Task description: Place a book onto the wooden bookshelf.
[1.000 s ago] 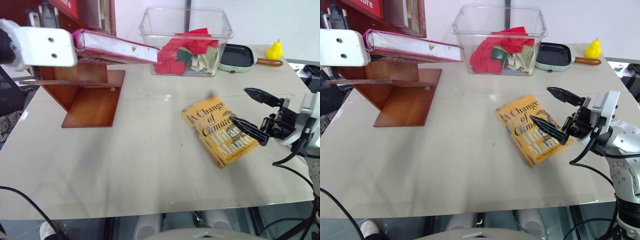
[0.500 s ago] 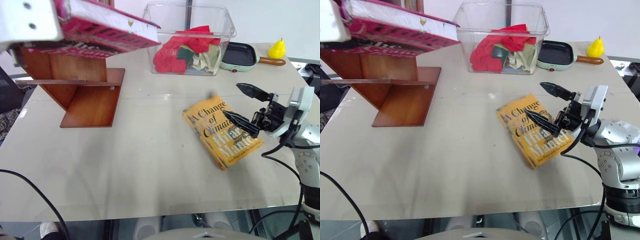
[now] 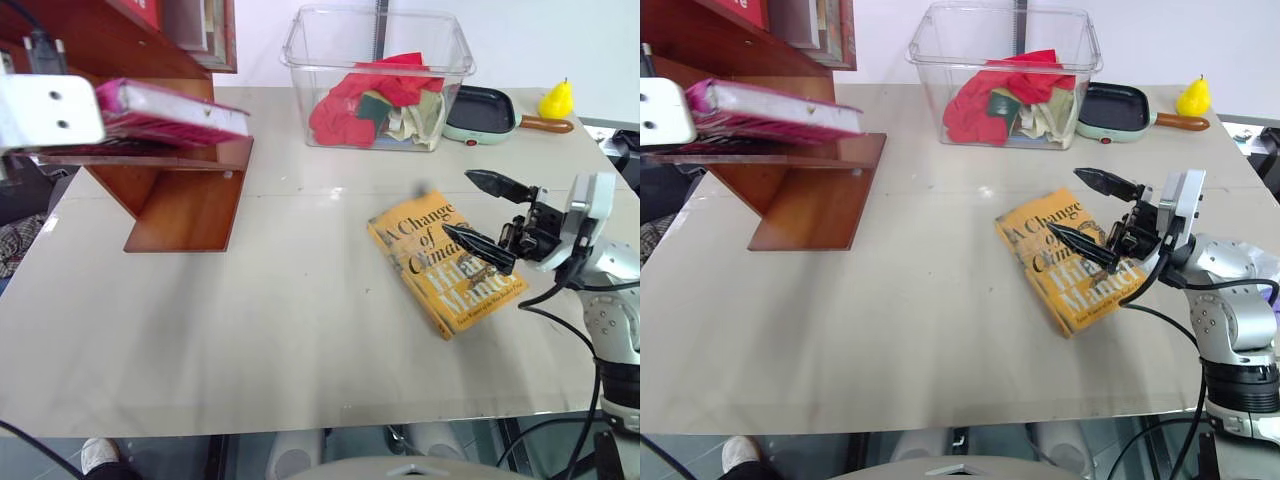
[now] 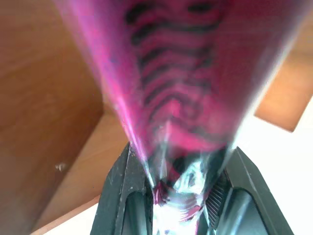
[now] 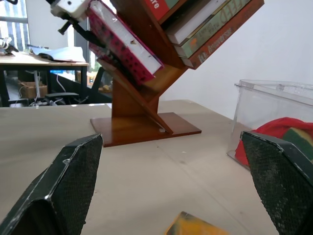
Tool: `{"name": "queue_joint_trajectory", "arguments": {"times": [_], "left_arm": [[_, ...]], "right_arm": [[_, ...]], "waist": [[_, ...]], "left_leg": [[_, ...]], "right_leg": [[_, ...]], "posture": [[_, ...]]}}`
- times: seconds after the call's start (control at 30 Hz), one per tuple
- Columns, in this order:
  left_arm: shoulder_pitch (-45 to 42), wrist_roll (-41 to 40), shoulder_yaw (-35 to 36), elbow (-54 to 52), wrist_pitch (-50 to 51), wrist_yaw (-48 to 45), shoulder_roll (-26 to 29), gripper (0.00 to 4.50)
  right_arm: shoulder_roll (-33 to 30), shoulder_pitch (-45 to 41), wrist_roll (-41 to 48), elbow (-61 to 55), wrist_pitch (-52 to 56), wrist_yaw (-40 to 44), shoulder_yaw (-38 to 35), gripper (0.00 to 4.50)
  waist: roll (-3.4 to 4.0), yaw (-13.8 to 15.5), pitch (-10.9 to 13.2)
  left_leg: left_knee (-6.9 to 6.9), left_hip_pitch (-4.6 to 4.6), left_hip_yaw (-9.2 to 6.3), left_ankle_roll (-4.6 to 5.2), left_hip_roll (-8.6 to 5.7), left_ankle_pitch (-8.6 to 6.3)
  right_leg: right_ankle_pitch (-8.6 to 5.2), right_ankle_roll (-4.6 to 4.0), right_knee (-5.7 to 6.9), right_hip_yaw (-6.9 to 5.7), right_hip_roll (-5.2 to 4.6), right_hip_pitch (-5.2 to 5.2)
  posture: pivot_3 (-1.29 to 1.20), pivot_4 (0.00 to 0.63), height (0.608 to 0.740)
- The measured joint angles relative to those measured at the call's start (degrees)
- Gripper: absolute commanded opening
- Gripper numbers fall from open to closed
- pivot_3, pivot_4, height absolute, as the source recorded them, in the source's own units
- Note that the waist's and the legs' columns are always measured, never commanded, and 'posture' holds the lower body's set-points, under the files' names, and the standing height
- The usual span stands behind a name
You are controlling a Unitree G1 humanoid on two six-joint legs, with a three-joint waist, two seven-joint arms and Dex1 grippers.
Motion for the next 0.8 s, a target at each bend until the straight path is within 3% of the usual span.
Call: {"name": "queue_joint_trajectory", "arguments": {"times": [0.4, 0.8], "left_arm": [[-5.57, 4.18, -7.08, 1.59, -0.17, 2.38, -5.45, 0.77], [-10.24, 6.17, -9.52, 2.07, 1.31, -0.36, -7.69, 0.77]], "right_arm": [[-2.33, 5.83, 1.78, -9.26, 1.59, -3.77, -3.26, 4.5], [-2.8, 5.99, 6.0, -10.51, 3.68, -5.63, -4.25, 4.5]], "waist": [[0.43, 1.19, -0.26], [0.43, 2.07, -0.26]], "left_leg": [[-0.01, 0.85, 0.12, 0.01, 0.03, 0.01], [-0.01, 0.82, 0.22, 0.01, 0.04, 0.01]], "right_leg": [[-0.15, -0.29, 0.33, 0.03, 0.01, 0.64], [-0.16, -0.28, 0.3, 0.08, -0.02, 0.63]], "posture": [[0.0, 0.15, 0.74], [0.0, 0.15, 0.74]]}}
